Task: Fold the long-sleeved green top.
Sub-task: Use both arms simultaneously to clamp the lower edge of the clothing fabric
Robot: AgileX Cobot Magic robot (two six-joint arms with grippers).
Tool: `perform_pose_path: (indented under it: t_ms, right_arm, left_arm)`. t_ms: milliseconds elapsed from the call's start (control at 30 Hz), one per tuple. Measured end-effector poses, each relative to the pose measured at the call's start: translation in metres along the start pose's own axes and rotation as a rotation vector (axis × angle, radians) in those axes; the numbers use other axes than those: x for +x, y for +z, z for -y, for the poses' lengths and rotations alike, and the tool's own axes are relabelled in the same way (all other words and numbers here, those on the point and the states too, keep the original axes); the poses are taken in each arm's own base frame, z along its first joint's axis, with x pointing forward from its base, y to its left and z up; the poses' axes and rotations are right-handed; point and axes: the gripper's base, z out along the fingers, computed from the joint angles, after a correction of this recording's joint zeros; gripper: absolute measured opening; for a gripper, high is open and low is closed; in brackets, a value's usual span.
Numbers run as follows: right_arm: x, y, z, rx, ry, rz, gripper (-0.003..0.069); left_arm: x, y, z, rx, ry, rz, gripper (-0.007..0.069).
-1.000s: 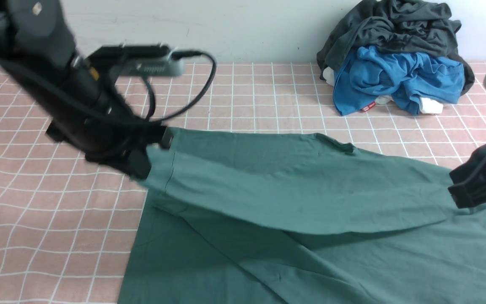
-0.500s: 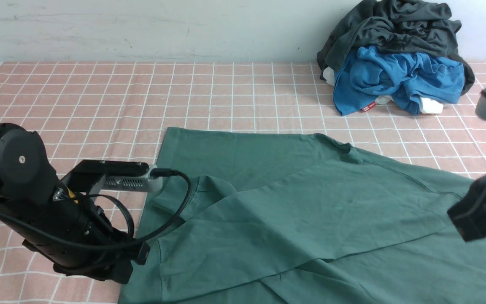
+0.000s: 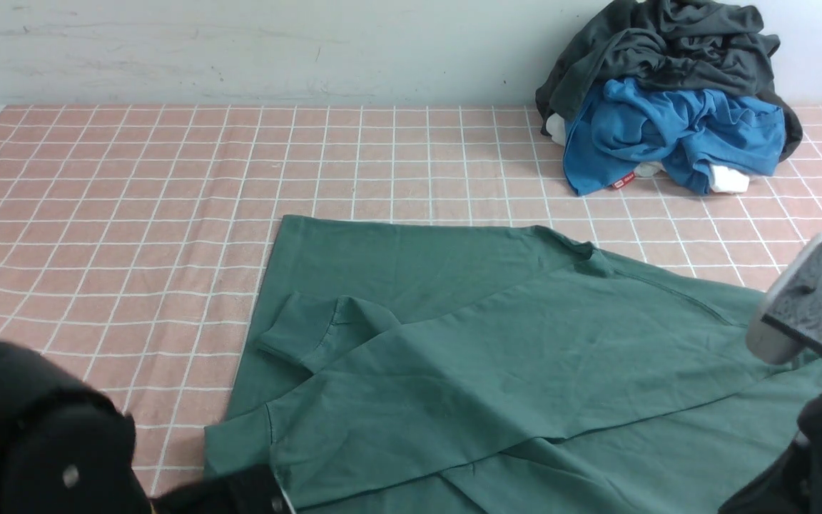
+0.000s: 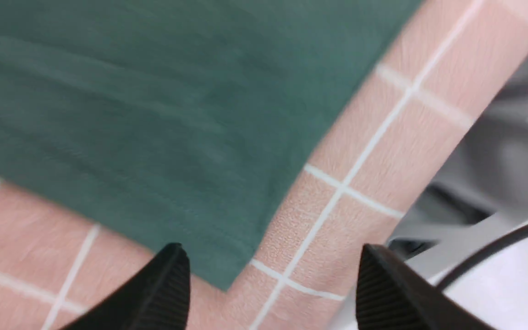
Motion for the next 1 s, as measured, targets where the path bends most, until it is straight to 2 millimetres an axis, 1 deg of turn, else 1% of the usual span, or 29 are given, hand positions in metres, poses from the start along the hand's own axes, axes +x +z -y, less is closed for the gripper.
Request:
perform_pose_path:
  t_ms: [133, 267, 467, 633, 867, 967, 1000]
  right_arm:
    - [0.007, 0.001, 0.000, 0.008, -0.004, -0.004, -0.0014]
    - [0.009, 0.001, 0.001, 0.020, -0.009, -0.008, -0.0014]
    - [0.009, 0.001, 0.001, 0.020, -0.009, -0.009, -0.0014]
    - [0.010, 0.001, 0.001, 0.020, -0.009, -0.009, -0.0014]
    - [0.010, 0.001, 0.001, 0.020, -0.010, -0.009, -0.0014]
    - [0.010, 0.001, 0.001, 0.020, -0.010, -0.009, -0.0014]
    - [0.010, 0.001, 0.001, 0.020, -0.010, -0.009, -0.0014]
  left_arm:
    - [0.003, 0.031, 0.009, -0.066, 0.139, -0.043, 0.0451]
    - [-0.003, 0.047, 0.009, -0.098, 0.163, -0.062, 0.0451]
    - [-0.007, 0.050, 0.006, -0.127, 0.106, -0.076, 0.0451]
    - [-0.012, 0.047, 0.004, -0.140, 0.075, -0.083, 0.0451]
    - [-0.028, 0.041, -0.002, -0.194, 0.115, -0.019, 0.0451]
    - [-0.028, 0.041, -0.003, -0.200, 0.126, -0.016, 0.0439]
    - [-0.028, 0.041, -0.003, -0.204, 0.132, -0.019, 0.0419]
